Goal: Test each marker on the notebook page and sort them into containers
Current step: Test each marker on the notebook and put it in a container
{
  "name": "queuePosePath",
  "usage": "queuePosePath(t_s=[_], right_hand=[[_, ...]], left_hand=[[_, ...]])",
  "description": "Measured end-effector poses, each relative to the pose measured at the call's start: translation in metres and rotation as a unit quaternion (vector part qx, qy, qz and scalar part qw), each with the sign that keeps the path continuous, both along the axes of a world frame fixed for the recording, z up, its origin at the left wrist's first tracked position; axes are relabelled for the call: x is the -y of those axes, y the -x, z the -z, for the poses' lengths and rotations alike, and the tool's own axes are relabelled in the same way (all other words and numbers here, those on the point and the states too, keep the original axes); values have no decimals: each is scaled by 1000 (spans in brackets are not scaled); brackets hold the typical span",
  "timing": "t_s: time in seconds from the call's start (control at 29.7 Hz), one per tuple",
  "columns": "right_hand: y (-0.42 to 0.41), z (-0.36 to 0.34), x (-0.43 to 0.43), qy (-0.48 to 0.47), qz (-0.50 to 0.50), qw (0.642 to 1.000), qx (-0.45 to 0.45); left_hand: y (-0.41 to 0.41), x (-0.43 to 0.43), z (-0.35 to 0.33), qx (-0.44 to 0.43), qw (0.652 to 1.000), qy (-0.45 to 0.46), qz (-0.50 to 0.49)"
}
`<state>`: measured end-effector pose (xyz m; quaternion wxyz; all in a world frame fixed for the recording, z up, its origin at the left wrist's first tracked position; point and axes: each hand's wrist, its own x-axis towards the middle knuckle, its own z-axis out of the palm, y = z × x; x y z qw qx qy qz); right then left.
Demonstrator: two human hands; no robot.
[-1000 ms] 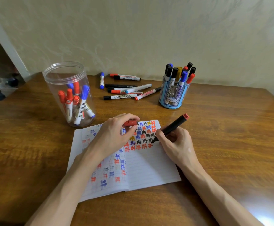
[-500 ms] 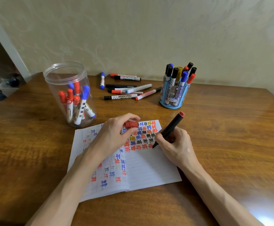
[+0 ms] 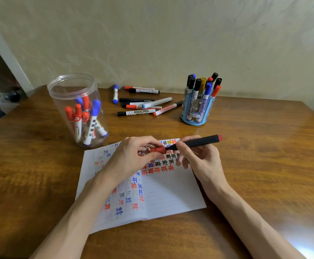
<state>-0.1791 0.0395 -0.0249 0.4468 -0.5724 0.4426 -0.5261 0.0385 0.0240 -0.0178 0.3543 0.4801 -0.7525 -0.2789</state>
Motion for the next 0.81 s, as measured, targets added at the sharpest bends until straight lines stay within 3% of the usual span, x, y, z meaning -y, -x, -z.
queuePosePath(t_s=[0.13,0.3,0.37,0.47,0.57,0.81], right_hand=[[0,0,-2,-29,-44,999,-13],[9,-9,3,-167,-119,969,140],[10,-10,4,-160,-91,977,103],[17,-8,4,-69,-70,995,-24],[22,-5,6,7,-90,984,-151],[18,4,10,63,-59,976,-199]], left_hand=[[-1,0,1,8,1000,6,-1],[-5,3,0,17,1000,16,-19],[-5,3,-1,21,999,21,-17],[-7,3,-1,17,999,30,-18],[-10,5,1,7,998,48,-31],[-3,3,3,15,997,56,-56]])
